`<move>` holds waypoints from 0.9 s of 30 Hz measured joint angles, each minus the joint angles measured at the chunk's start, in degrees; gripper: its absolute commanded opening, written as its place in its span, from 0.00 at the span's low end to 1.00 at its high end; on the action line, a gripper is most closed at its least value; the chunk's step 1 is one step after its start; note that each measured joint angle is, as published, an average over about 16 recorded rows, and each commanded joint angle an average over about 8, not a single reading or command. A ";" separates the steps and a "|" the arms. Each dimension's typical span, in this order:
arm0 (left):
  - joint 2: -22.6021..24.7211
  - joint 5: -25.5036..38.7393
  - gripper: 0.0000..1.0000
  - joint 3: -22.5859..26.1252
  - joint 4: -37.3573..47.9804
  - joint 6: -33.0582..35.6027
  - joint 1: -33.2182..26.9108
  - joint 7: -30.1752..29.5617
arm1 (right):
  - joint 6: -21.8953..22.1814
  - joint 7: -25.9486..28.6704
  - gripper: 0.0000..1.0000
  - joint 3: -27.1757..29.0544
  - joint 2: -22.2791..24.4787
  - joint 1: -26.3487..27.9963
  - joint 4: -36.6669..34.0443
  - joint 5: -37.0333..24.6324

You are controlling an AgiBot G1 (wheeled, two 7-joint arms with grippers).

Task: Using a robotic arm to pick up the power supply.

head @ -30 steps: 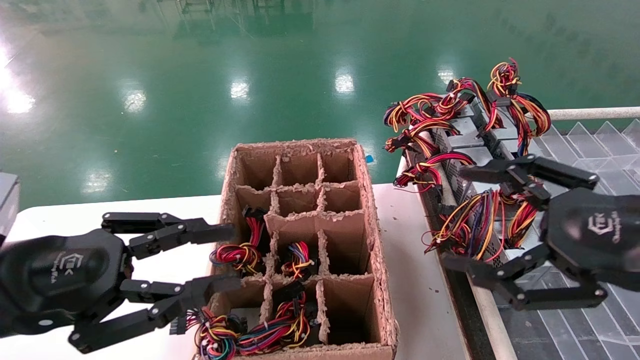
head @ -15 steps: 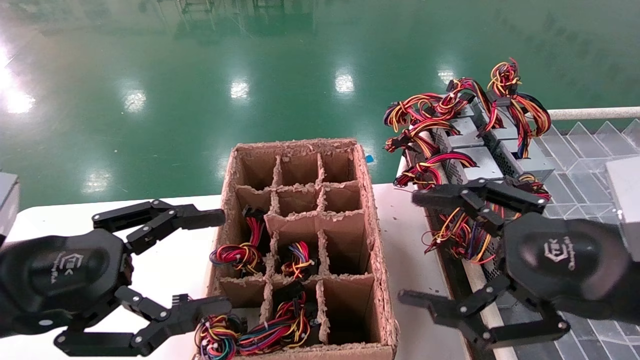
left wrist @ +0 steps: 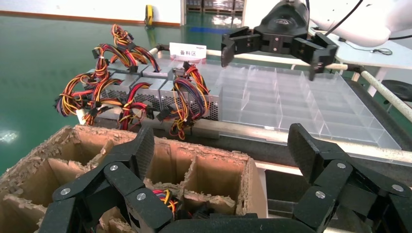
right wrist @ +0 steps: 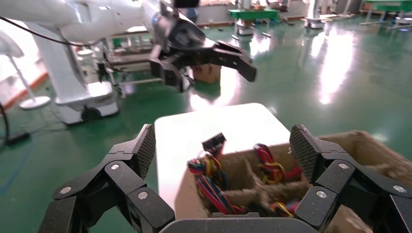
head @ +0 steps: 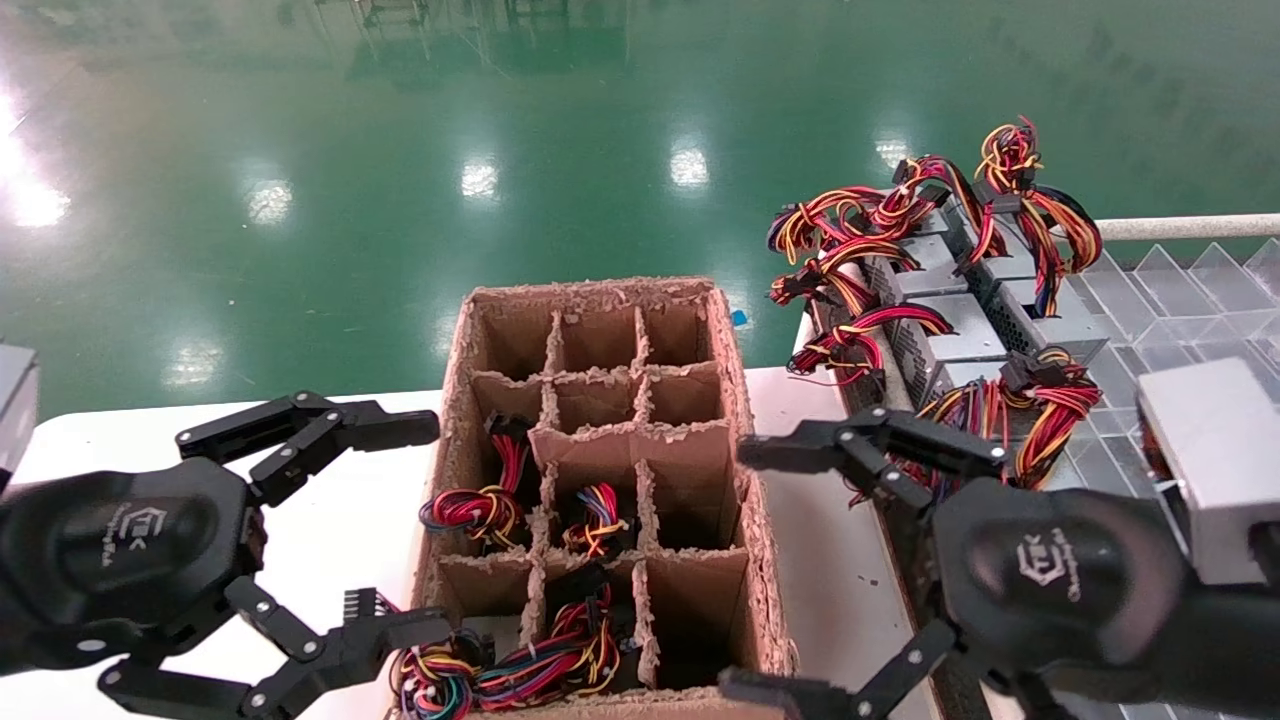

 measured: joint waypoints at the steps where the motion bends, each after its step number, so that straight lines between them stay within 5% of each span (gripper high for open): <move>1: 0.00 0.00 1.00 0.00 0.00 0.00 0.00 0.00 | -0.17 0.08 1.00 0.07 -0.25 -0.06 -0.02 0.00; 27: 0.00 0.00 1.00 0.00 0.01 -0.01 0.01 0.00 | -0.30 0.16 1.00 0.14 -0.44 -0.12 -0.05 0.04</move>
